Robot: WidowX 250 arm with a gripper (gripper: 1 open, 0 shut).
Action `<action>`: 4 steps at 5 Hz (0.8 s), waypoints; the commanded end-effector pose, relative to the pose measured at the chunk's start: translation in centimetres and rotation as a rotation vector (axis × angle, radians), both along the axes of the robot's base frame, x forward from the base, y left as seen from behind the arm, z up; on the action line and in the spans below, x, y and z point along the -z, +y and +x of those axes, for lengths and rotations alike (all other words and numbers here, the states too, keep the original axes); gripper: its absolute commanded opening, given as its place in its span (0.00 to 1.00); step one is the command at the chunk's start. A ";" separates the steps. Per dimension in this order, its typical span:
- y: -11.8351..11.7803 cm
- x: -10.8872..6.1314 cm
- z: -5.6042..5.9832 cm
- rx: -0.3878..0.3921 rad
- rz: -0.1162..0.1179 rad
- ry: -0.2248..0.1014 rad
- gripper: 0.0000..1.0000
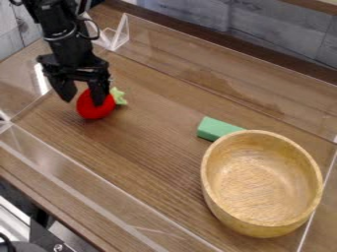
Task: Move the red fruit to the left
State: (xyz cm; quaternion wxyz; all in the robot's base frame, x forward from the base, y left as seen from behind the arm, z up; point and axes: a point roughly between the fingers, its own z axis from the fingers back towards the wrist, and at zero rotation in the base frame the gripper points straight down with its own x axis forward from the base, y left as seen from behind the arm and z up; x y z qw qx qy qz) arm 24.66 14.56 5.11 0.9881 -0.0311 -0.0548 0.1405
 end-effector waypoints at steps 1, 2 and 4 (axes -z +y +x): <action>1.4 -2.1 0.8 -0.038 0.047 -0.048 1.00; 2.1 -2.3 1.2 -0.069 0.049 -0.040 1.00; 0.7 -0.8 2.7 -0.056 0.055 -0.028 1.00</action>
